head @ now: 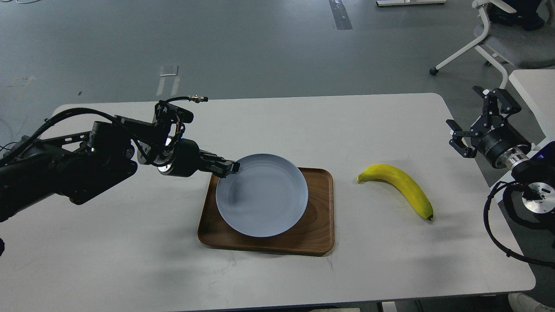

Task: Place banana on plate with both arms
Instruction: 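Slide the blue plate with the left gripper onto the wooden tray, then release the plate and raise the left gripper away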

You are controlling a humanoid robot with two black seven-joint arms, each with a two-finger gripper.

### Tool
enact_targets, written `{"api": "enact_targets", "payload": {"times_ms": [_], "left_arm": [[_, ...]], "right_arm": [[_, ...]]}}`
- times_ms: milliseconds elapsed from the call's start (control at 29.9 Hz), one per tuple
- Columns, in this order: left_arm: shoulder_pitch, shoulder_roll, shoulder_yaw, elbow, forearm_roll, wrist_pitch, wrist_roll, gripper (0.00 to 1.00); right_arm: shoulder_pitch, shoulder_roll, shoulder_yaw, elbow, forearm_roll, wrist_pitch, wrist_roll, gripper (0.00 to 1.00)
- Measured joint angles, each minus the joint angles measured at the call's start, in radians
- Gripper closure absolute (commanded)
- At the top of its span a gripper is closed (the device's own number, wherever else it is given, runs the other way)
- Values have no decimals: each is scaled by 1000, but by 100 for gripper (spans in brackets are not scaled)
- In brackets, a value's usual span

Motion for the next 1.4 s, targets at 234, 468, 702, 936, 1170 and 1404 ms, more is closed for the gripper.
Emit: {"api": "enact_targets", "payload": {"times_ms": [234,468,702,936,1170,1404], "left_arm": [[22,-87,23,93,-2,36,0,100],[33,-132,23,134,-12,40,0,100],[33,-167,22,150,-21,40,0,100],[37,-191,22,181,-24,89,0,88],[37,-199,22,206,-26,110,0,5],[24,-179,18,198,-92,97,0,2]], "right_arm": [[0,0,2,0,0,0,0,0],[0,-1,2,-11,0,0,0,0],[0,-1,2,-16,0,0,0,0],[0,-1,2,-17,0,0,0,0],[0,-10,1,-17,1,0,0,0],[-2,-21,1,-17,0,0,0,0]]}}
